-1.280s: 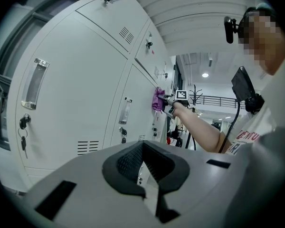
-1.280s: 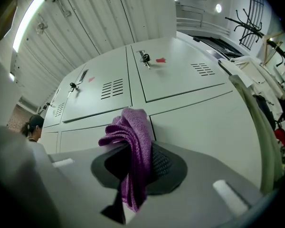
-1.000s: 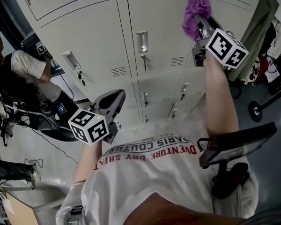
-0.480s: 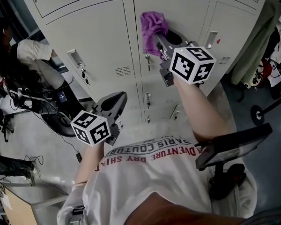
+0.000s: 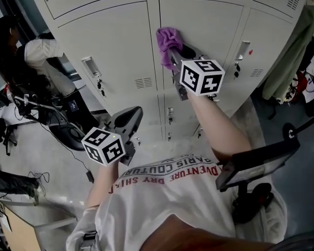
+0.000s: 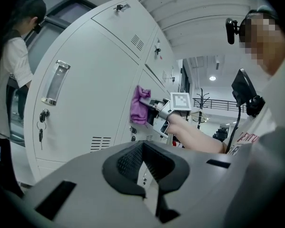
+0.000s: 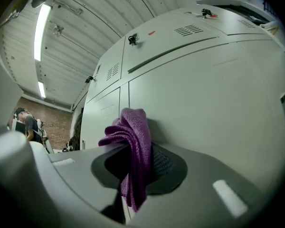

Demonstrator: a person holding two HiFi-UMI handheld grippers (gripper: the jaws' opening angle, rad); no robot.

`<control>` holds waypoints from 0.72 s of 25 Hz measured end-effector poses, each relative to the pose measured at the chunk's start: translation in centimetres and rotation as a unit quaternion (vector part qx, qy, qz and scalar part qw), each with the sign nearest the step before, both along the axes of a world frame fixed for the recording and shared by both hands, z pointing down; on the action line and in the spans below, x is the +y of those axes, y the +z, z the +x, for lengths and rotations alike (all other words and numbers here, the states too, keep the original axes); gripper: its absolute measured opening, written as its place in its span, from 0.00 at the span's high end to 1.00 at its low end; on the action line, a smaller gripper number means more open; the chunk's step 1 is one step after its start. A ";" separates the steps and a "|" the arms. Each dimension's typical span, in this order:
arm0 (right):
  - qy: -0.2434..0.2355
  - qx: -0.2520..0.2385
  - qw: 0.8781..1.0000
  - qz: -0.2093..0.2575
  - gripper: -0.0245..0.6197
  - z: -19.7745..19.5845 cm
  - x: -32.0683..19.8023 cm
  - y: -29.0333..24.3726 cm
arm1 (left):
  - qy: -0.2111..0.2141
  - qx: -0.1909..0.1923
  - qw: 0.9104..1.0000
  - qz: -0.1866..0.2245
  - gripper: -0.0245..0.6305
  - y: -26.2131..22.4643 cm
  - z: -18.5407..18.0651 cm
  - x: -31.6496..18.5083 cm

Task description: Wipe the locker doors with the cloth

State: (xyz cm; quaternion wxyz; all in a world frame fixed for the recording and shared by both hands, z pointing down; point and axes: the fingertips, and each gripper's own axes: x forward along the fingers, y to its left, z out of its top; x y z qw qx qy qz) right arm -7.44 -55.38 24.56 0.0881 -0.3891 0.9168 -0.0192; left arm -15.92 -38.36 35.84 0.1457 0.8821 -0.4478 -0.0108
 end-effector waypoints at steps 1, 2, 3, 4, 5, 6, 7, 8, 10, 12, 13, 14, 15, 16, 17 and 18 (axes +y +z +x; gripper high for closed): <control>0.002 0.001 1.000 0.001 0.89 0.0 0.0 0.1 | -0.001 0.002 1.000 -0.003 0.96 0.2 -0.1 0.0; 0.004 0.003 1.000 0.004 0.89 0.0 0.0 0.1 | -0.001 0.003 1.000 -0.005 0.96 0.4 -0.1 -0.1; 0.006 0.005 1.000 0.007 0.89 0.0 0.0 0.1 | -0.002 0.003 1.000 -0.006 0.96 0.5 -0.2 -0.1; 0.006 0.007 1.000 0.008 0.89 0.0 -0.1 0.0 | -0.002 0.003 1.000 -0.006 0.96 0.5 -0.2 -0.1; 0.005 0.009 1.000 0.008 0.89 0.0 -0.1 0.0 | -0.002 0.003 1.000 -0.005 0.96 0.4 -0.2 -0.2; 0.002 0.009 1.000 0.006 0.89 0.0 -0.2 0.0 | -0.001 0.003 1.000 -0.004 0.96 0.4 -0.2 -0.2; -0.001 0.008 1.000 0.003 0.89 0.0 -0.2 0.0 | -0.001 0.003 1.000 -0.003 0.96 0.3 -0.2 -0.2; -0.005 0.008 1.000 0.000 0.89 0.0 -0.2 0.0 | 0.000 0.004 1.000 -0.002 0.96 0.2 -0.1 -0.1; -0.005 0.006 1.000 -0.004 0.89 0.4 -0.2 -0.1 | 0.001 0.004 1.000 -0.001 0.96 0.1 0.0 -0.1; 0.002 0.001 1.000 -0.006 0.89 1.3 -0.4 -0.3 | 0.003 0.004 1.000 -0.001 0.96 0.1 0.1 -0.1; 0.008 -0.001 1.000 -0.006 0.89 1.8 -0.5 -0.3 | 0.005 0.004 1.000 -0.001 0.96 0.2 0.2 -0.1; 0.015 -0.004 1.000 -0.006 0.89 2.5 -0.7 -0.4 | 0.006 0.004 1.000 -0.002 0.96 0.2 0.2 -0.1; 0.023 -0.006 1.000 -0.006 0.89 3.3 -1.0 -0.5 | 0.007 0.004 1.000 -0.002 0.96 0.3 0.3 -0.2; 0.032 -0.008 0.999 -0.006 0.89 4.1 -1.3 -0.5 | 0.009 0.004 1.000 -0.003 0.96 0.4 0.3 -0.3; 0.040 -0.010 0.999 -0.006 0.89 4.9 -1.5 -0.5 | 0.011 0.004 1.000 -0.004 0.96 0.5 0.4 -0.3; 0.048 -0.011 0.999 -0.006 0.89 5.8 -1.8 -0.4 | 0.013 0.004 1.000 -0.004 0.96 0.6 0.6 -0.4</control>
